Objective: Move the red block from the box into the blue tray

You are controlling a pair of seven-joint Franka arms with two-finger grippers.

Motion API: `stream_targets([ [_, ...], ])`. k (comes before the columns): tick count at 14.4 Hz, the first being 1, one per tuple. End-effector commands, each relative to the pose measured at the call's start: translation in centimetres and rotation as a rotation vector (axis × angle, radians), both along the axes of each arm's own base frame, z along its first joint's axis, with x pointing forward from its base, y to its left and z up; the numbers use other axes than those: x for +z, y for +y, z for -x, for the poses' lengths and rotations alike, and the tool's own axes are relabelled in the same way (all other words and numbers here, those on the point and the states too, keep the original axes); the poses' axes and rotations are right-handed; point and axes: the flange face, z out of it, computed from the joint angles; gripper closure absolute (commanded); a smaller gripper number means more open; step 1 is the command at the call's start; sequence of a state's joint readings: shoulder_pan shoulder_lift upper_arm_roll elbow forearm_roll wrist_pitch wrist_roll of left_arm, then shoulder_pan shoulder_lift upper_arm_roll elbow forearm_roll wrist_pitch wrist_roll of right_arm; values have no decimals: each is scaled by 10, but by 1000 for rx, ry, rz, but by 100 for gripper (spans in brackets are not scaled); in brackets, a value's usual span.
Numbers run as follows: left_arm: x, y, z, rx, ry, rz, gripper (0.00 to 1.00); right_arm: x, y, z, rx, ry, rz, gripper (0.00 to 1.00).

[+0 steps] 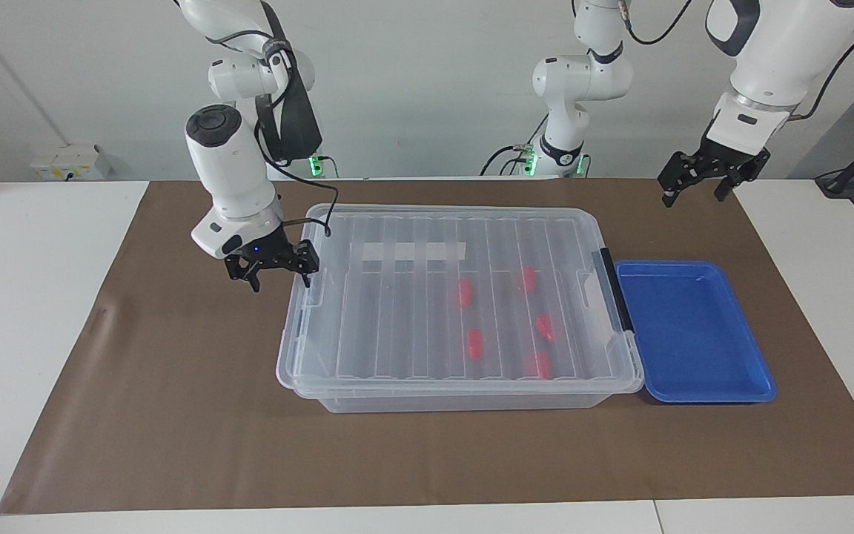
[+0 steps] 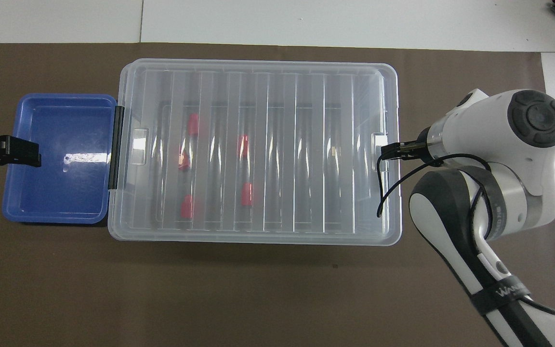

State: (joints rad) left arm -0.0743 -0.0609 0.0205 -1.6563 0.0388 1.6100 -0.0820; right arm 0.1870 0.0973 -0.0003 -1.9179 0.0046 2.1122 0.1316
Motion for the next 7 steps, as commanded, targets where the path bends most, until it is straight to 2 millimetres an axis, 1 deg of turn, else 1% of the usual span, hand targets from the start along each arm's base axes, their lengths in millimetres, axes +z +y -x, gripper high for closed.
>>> stream_targets([
  [1,3,-3,3,-7,-10,16,0,-3,-9,1,-5,-8,50,0],
  [4,4,-3,3,-7,-12,16,0,-2,-13,1,15,-10,96,0],
  [7,3,-2,3,-2,-11,16,0,-3,-30,0,3,8,130,0],
])
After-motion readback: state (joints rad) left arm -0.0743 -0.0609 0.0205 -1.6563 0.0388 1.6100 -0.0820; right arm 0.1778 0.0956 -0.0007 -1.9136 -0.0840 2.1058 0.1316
